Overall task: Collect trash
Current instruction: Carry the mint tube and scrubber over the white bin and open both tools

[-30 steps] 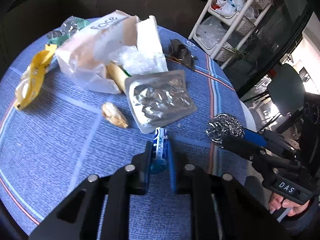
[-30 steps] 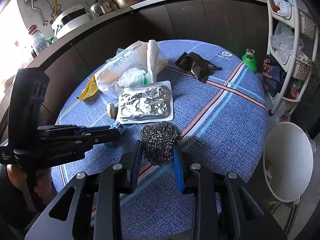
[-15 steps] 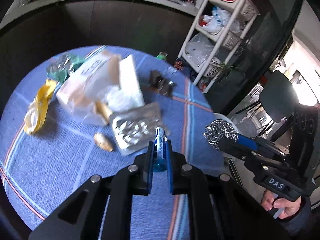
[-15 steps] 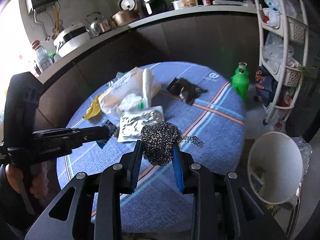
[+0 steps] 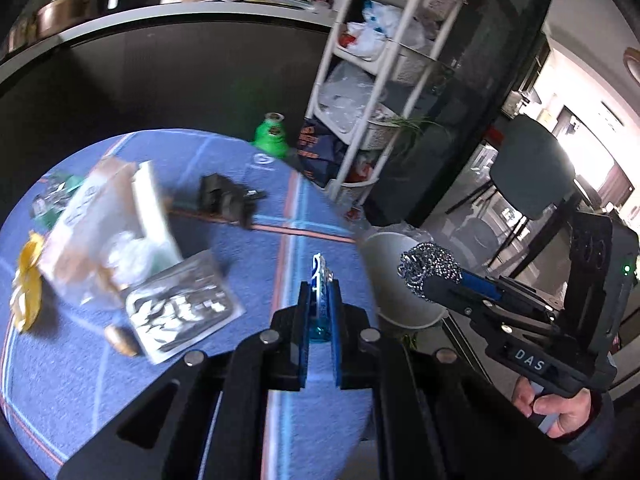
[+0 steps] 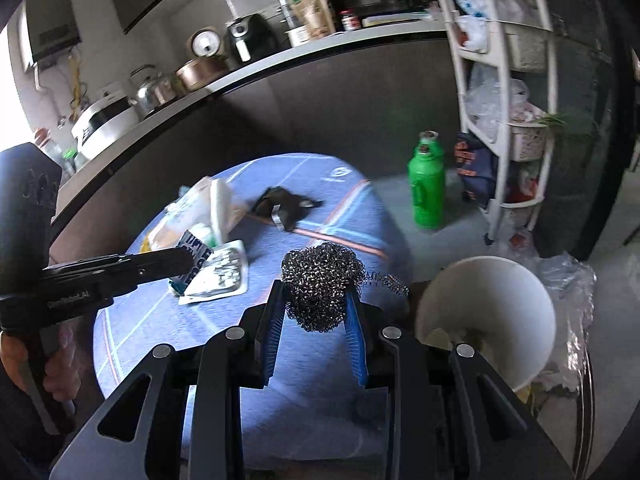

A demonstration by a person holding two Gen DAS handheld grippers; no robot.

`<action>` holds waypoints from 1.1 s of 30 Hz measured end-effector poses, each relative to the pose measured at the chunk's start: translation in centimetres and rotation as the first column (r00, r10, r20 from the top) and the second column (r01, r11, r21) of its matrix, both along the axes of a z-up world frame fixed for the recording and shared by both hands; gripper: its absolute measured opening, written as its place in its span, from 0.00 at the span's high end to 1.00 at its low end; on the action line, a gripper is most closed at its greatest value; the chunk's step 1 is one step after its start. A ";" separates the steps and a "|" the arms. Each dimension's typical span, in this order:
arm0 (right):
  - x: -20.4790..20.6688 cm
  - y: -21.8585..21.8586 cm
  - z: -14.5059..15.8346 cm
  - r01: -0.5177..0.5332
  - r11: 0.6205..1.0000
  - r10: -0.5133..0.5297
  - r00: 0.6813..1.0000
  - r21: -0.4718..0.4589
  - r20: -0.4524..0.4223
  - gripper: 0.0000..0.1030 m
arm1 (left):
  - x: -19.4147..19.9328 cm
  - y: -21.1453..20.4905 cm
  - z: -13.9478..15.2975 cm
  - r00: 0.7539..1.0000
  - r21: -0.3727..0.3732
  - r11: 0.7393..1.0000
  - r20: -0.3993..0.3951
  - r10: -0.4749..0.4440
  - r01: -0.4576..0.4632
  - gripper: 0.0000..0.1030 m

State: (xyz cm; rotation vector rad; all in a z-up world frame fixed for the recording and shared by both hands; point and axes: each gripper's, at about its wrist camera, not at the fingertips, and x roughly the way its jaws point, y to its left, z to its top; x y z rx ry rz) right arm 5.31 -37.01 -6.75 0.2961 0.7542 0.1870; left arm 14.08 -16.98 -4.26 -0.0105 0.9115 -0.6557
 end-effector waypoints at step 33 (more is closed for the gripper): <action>1.4 -14.7 -14.4 0.211 0.976 -0.195 0.953 0.046 -0.232 0.73 | 3.6 -22.0 -11.3 0.946 0.144 0.947 -0.197 -0.258 0.289 0.90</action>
